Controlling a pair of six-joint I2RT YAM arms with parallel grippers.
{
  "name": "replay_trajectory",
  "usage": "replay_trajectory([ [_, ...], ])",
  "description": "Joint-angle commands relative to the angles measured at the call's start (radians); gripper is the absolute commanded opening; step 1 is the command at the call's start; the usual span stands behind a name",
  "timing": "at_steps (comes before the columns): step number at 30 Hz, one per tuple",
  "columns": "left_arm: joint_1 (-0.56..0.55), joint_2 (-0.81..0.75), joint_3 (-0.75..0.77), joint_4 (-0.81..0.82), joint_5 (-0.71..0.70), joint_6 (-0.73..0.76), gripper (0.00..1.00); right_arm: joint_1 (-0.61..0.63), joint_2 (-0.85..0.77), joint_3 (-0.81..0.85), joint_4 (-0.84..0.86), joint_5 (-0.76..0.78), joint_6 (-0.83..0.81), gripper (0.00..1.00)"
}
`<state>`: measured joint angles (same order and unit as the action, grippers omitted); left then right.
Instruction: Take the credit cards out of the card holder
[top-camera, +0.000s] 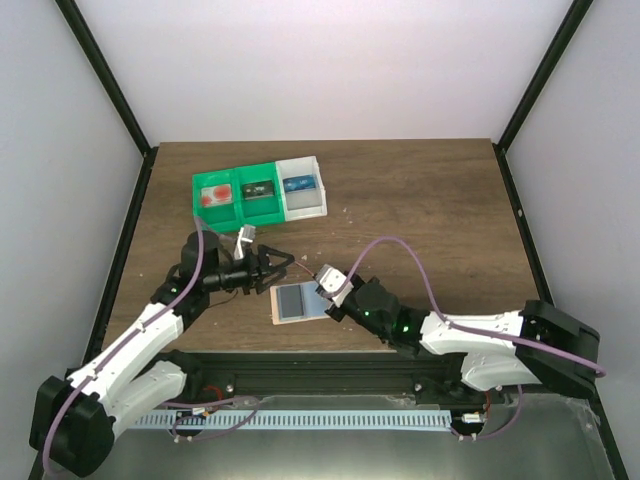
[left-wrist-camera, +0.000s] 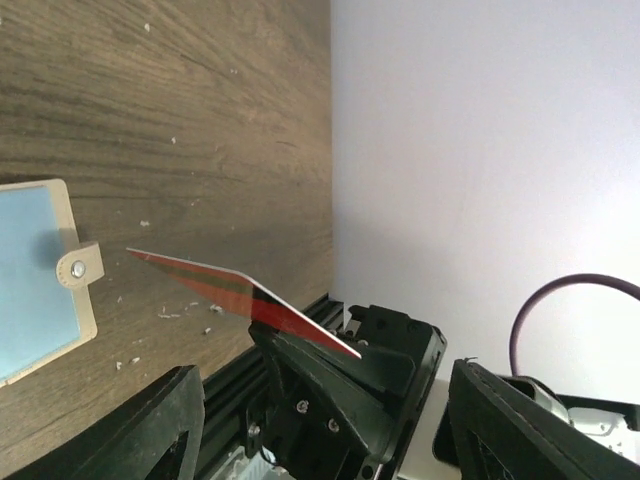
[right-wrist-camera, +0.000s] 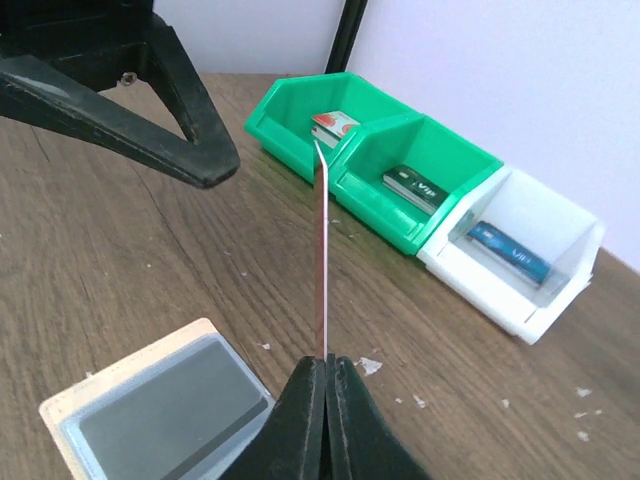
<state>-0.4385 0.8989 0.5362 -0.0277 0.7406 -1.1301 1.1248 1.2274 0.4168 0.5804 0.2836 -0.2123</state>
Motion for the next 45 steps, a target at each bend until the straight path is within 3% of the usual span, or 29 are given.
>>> replay_trajectory([
  [1, 0.000, 0.026, -0.029, 0.064, 0.059, -0.047, 0.68, 0.049, 0.024, 0.050, 0.058, 0.119, -0.149, 0.00],
  [16, 0.000, 0.053, -0.092, 0.153, 0.090, -0.114, 0.38, 0.161, 0.115, 0.085, 0.131, 0.222, -0.375, 0.00],
  [19, 0.000, 0.049, -0.097, 0.175, 0.097, -0.124, 0.13, 0.189, 0.143, 0.079, 0.152, 0.252, -0.407, 0.00],
  [20, 0.000, 0.046, -0.098, 0.181, 0.099, -0.120, 0.04, 0.193, 0.146, 0.077, 0.146, 0.259, -0.395, 0.00],
  [21, 0.000, 0.042, -0.097, 0.184, 0.099, -0.110, 0.00, 0.193, 0.146, 0.076, 0.132, 0.268, -0.369, 0.01],
  [26, -0.001, 0.020, -0.104, 0.185, 0.091, -0.022, 0.00, 0.193, -0.013, 0.103, -0.153, 0.219, -0.022, 0.26],
  [29, 0.000, -0.006, -0.120, 0.210, 0.088, 0.041, 0.00, 0.177, -0.169, 0.121, -0.342, 0.130, 0.226, 0.39],
  [34, 0.000, -0.097, -0.153, 0.259, 0.029, 0.174, 0.00, -0.005, -0.301, 0.224, -0.592, -0.195, 0.508, 0.44],
  [38, 0.000, -0.161, -0.154, 0.274, 0.024, 0.276, 0.00, -0.169, -0.317, 0.265, -0.602, -0.476, 0.604, 0.49],
  [45, 0.000, -0.147, -0.152, 0.382, 0.184, 0.329, 0.00, -0.368, -0.323, 0.212, -0.460, -0.853, 0.781, 0.51],
])
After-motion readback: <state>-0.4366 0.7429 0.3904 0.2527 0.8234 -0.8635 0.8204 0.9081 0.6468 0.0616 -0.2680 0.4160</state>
